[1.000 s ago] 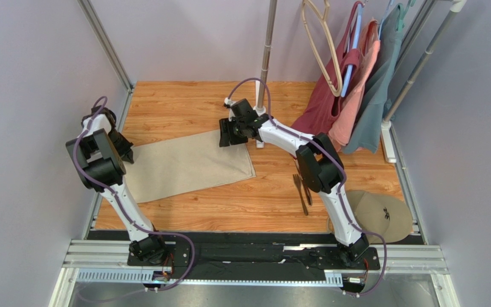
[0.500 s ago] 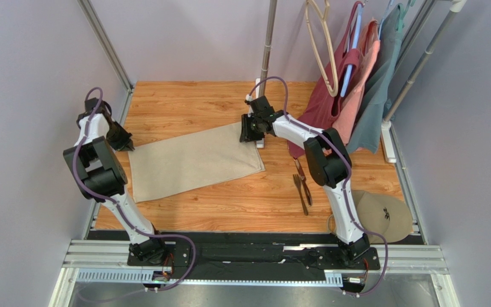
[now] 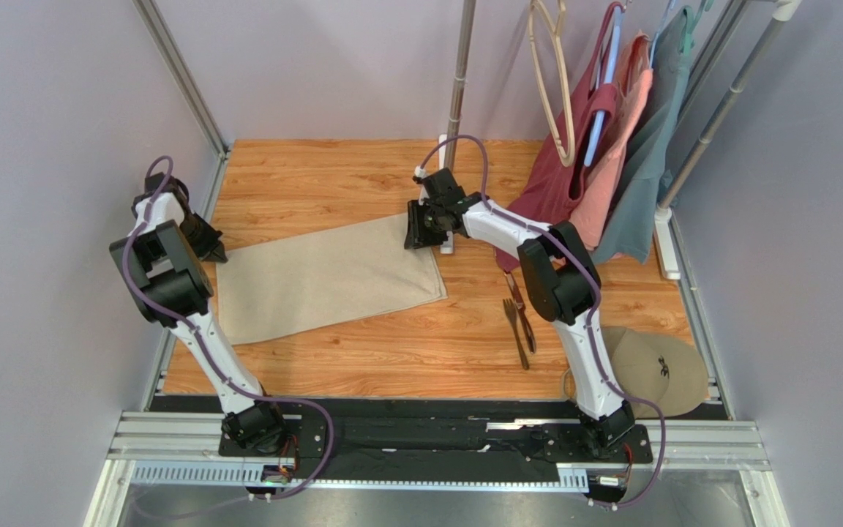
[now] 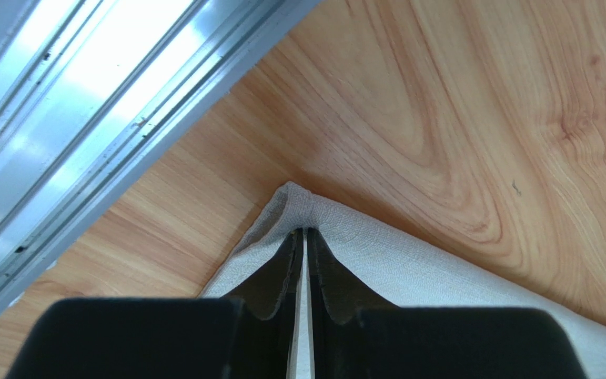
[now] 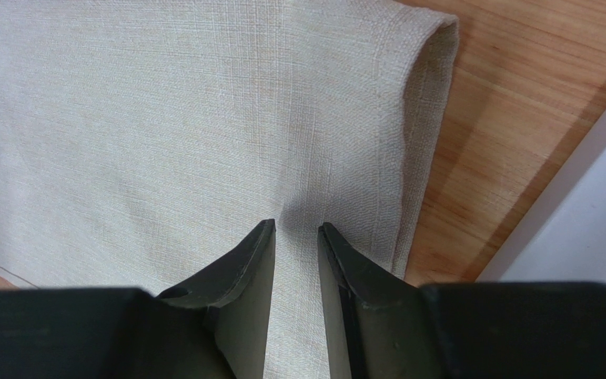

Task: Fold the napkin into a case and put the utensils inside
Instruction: Smooth out the rectangle-folded napkin at the center of the board, then pick up the rectangle-folded napkin from the center of the board, then fold the rectangle-folded napkin at the center of the board.

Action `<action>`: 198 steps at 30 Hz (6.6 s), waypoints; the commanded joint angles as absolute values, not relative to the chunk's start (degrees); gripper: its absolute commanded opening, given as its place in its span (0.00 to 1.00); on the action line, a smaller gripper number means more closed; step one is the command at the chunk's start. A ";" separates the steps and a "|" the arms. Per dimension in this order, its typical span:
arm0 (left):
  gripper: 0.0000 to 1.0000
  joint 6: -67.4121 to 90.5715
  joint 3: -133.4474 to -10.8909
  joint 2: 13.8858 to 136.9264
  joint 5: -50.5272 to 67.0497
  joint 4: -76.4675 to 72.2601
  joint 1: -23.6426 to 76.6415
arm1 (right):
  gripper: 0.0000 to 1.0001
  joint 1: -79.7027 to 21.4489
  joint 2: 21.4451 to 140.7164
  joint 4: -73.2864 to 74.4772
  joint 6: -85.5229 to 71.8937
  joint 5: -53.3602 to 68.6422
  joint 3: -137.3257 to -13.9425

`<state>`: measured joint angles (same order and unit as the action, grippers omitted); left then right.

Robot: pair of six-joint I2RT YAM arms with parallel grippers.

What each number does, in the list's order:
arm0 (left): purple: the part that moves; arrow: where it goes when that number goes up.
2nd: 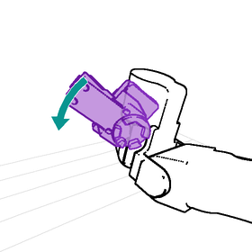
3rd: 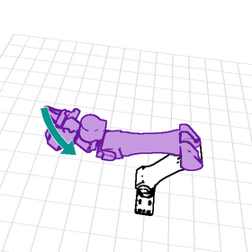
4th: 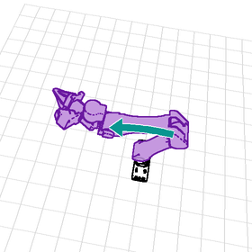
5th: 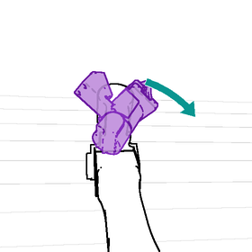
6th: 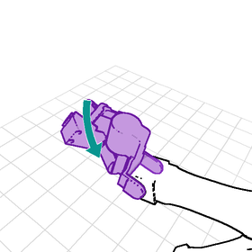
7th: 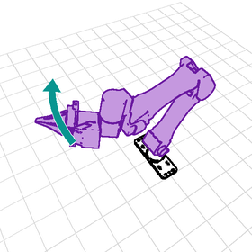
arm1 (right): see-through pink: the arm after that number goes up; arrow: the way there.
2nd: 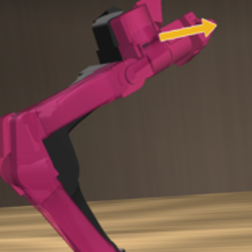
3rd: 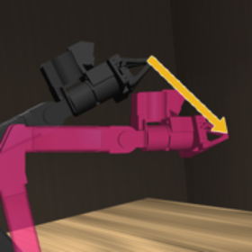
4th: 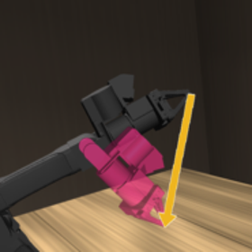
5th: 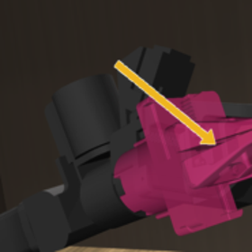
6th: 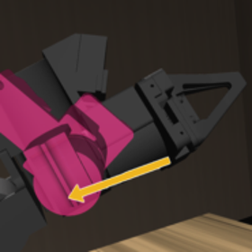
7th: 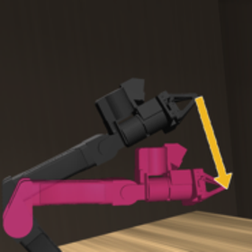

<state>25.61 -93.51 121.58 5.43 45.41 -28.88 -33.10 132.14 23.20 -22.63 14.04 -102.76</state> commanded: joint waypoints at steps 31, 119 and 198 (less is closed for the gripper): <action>0.08 60.11 -50.98 108.18 27.52 -26.63 -29.00 | 0.29 -36.47 132.36 15.29 -29.00 24.17 -102.04; 0.40 34.19 -57.21 82.18 29.80 22.85 -4.22 | 0.44 -38.14 141.23 44.12 -13.01 -5.36 -114.70; 0.24 45.53 -63.31 97.43 14.86 26.19 3.70 | 0.00 -43.33 121.55 18.47 -45.96 16.87 -110.84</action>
<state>46.13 -66.98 107.35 16.97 26.37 6.68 -42.85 120.90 26.44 -38.59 14.66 -110.80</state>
